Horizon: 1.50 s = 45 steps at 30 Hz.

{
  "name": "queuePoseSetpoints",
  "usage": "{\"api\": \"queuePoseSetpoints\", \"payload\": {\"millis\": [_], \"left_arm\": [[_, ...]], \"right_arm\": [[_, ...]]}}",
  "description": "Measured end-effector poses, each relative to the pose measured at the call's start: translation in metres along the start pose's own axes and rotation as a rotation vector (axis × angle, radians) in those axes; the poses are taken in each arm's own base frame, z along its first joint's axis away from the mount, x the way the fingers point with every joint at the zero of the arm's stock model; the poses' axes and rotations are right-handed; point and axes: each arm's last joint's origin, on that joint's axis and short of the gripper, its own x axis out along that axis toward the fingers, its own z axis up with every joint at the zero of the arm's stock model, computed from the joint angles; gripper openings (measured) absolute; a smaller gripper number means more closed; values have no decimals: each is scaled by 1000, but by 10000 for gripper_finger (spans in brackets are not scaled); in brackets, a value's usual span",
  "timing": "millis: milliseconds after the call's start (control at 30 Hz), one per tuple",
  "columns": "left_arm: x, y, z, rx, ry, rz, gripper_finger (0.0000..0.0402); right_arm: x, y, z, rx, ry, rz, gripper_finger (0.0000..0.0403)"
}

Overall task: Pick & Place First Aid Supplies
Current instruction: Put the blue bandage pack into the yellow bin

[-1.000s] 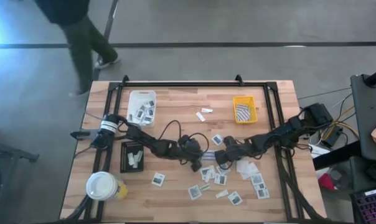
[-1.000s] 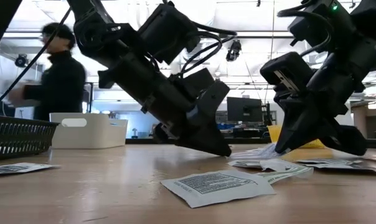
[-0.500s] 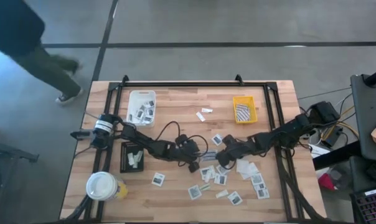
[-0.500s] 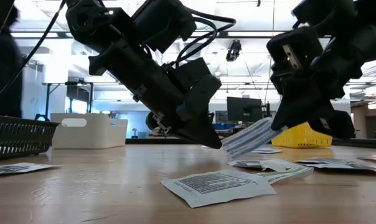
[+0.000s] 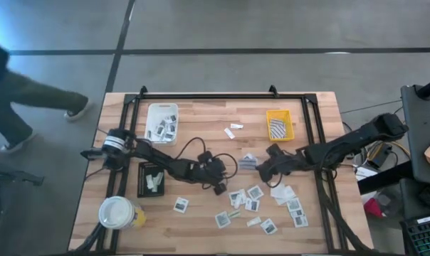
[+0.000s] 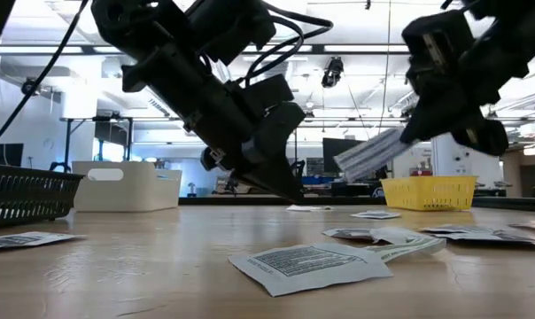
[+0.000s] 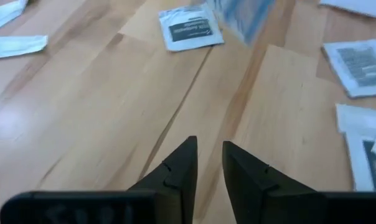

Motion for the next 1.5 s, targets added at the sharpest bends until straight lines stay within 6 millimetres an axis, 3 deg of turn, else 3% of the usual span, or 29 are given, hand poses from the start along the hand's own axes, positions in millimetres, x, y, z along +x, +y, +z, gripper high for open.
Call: {"api": "queuePoseSetpoints", "payload": {"millis": [367, 733, 967, 1200, 1500], "left_arm": [[-28, 9, 8, 19, 25, 48, 87], [-65, 29, 2, 2, -45, 144, 87], [-76, 42, -8, -40, -65, 176, 87], [-78, 43, -7, -57, -81, 167, 87], [-78, 43, -7, -59, -85, 164, 87]], "right_arm": [[-41, -12, 31, -48, -275, -49, 8], [-62, -21, 71, -89, -445, -166, 8], [-71, -33, 97, -91, -481, -368, 8], [-76, -48, 104, -66, -421, -552, 8], [-76, -52, 103, -81, -402, -588, 8]]}}
